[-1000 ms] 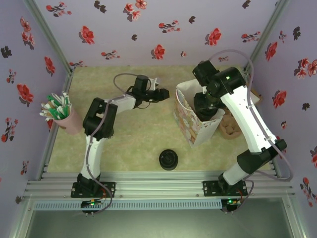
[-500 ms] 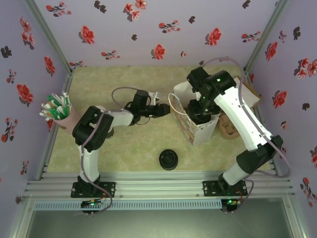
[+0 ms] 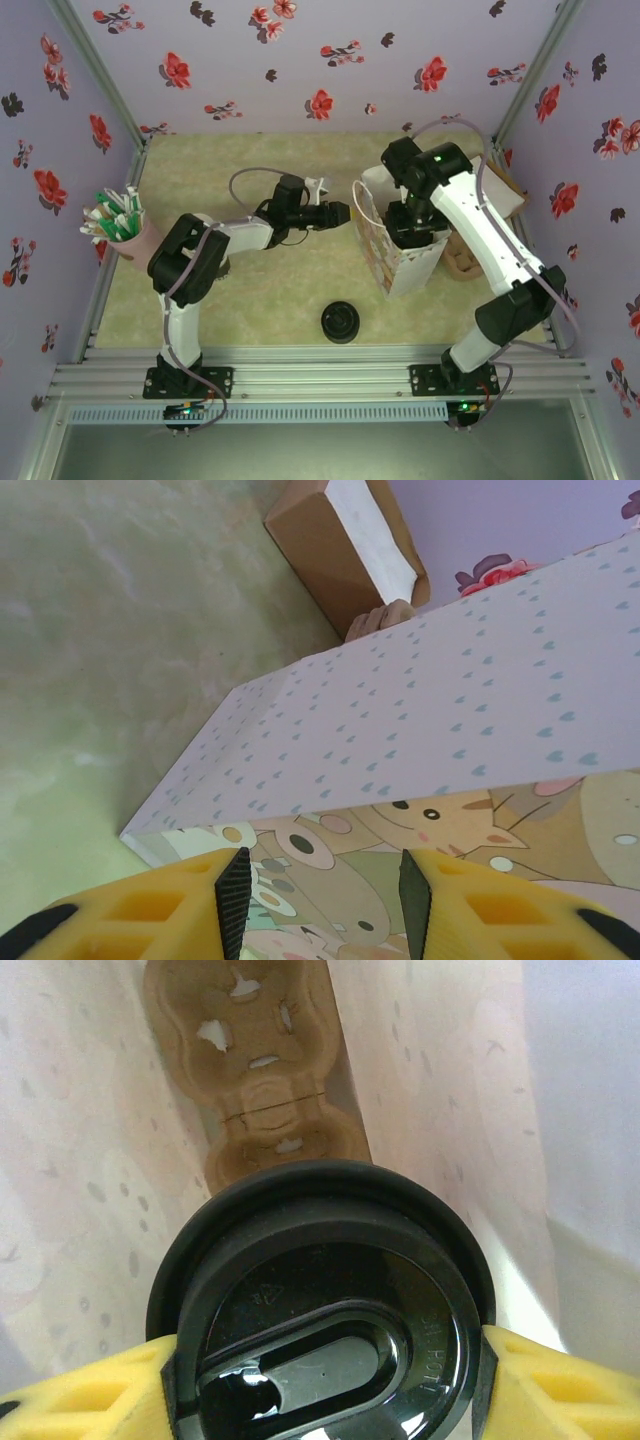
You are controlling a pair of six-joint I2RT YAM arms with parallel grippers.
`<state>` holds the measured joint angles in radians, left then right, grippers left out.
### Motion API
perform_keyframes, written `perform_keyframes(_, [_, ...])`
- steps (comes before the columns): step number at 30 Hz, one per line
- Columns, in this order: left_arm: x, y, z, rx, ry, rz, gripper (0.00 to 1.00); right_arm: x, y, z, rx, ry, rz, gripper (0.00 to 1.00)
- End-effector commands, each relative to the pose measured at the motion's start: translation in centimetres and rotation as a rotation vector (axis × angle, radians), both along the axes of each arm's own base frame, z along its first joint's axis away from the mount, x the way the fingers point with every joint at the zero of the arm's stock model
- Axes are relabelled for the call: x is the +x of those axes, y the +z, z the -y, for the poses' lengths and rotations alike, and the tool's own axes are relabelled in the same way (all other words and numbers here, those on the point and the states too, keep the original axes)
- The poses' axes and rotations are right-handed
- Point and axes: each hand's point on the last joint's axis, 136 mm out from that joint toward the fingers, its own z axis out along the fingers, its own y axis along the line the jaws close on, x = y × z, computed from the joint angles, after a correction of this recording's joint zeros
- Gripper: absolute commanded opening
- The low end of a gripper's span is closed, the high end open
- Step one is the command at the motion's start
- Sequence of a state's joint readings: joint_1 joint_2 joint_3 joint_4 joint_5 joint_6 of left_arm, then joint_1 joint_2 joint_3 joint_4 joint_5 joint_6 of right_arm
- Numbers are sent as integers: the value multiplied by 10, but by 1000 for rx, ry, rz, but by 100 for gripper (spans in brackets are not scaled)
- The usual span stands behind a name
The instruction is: Pack the takeout coffee
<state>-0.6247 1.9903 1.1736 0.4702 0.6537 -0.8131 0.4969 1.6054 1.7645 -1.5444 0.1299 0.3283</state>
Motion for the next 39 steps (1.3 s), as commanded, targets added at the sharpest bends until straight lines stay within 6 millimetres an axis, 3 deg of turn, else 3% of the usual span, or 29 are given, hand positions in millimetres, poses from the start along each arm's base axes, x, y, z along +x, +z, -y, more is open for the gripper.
perform_keyframes(1, [2, 3, 1, 16, 3, 18, 46, 5, -14, 1, -6, 12, -27, 65])
perform_keyframes(21, [-3, 8, -9, 63, 11, 43, 47, 5, -51, 2, 12, -4, -91, 65])
perform_keyframes(39, [-4, 3, -12, 83, 21, 39, 47, 4, -55, 4, 17, -7, -93, 64])
